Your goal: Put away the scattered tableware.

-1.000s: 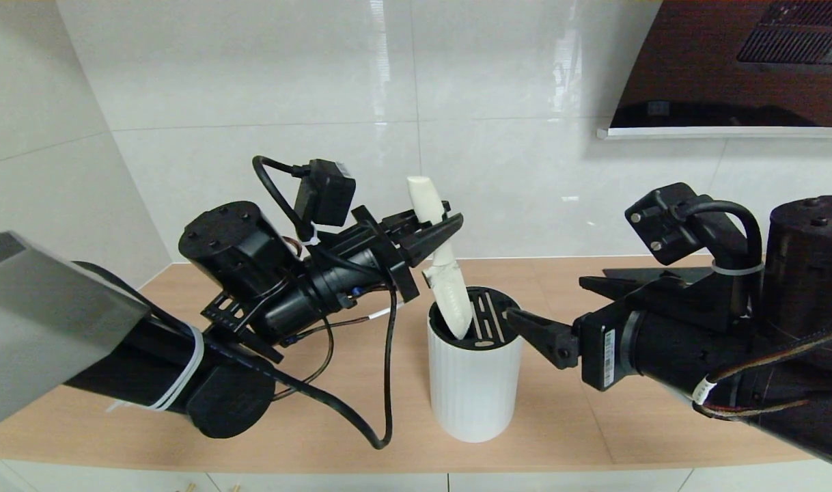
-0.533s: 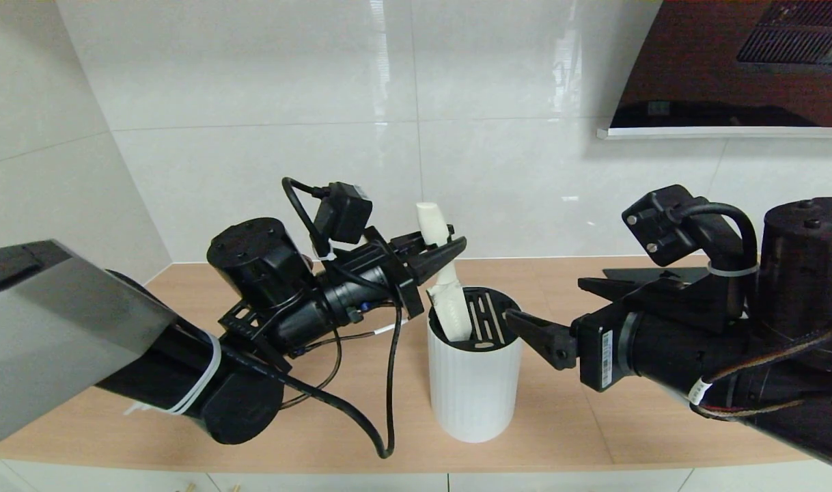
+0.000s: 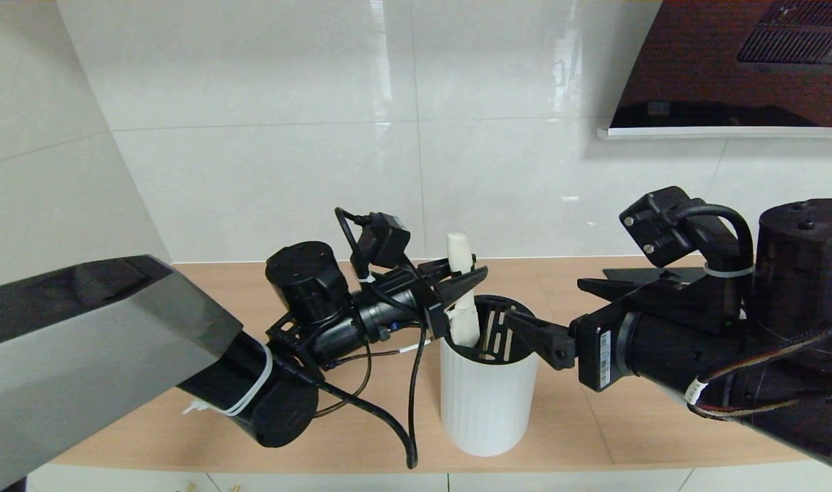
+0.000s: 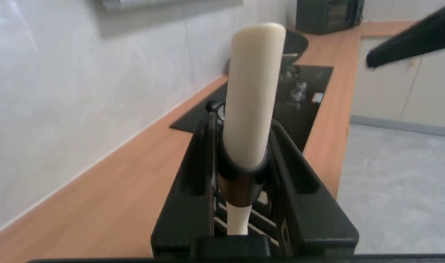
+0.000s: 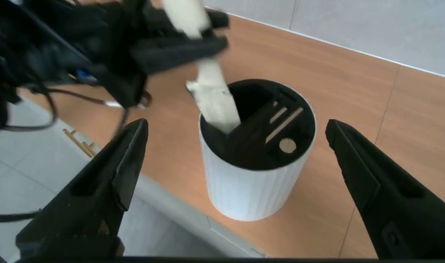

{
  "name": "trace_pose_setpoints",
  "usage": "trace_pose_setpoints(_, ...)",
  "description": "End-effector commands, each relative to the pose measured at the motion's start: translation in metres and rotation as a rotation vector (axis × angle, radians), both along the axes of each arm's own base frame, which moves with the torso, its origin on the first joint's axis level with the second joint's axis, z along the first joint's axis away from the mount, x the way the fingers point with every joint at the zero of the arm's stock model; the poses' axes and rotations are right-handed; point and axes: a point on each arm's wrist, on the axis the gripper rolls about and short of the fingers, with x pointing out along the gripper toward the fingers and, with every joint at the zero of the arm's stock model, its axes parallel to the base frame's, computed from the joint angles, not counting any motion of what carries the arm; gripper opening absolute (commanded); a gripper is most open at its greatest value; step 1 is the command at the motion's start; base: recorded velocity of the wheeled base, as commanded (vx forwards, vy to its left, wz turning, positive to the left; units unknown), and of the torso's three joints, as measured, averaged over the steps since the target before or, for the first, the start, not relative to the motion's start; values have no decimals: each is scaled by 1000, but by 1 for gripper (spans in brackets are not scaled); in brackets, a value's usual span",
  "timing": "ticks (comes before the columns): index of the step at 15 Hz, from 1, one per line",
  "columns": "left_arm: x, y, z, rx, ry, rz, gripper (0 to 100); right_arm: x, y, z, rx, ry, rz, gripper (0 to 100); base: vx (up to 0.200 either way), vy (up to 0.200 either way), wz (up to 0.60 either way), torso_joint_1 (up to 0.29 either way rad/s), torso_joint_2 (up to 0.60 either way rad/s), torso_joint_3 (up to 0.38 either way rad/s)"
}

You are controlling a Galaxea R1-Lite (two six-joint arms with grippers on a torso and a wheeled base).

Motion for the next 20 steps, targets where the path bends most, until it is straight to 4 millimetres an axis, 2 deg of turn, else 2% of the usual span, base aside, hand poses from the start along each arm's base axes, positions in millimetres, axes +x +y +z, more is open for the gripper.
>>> trace_pose_setpoints(1,9,-7,-18,14,27,3,0,1,2,-3,-8,6,0,100,0,0,0,0,0,0)
trace_pose_setpoints(8,8,-13,-21,12,33,4,0,2,2,-3,-9,7,-1,100,0,0,0,0,0,0)
trace_pose_setpoints(9,8,-13,-21,13,34,4,100,2,2,-3,-9,7,-1,100,0,0,0,0,0,0)
trace_pose_setpoints(17,7,-13,-10,-20,5,25,100,2,3,-4,-9,9,-1,100,0,0,0,0,0,0)
trace_pose_setpoints(19,-14,4,54,-139,-103,64,100,2,-1,-1,0,1,-11,100,0,0,0,0,0,0)
trace_pose_setpoints(20,-24,14,74,-173,-131,69,100,3,-4,1,6,-4,-20,100,0,0,0,0,0,0)
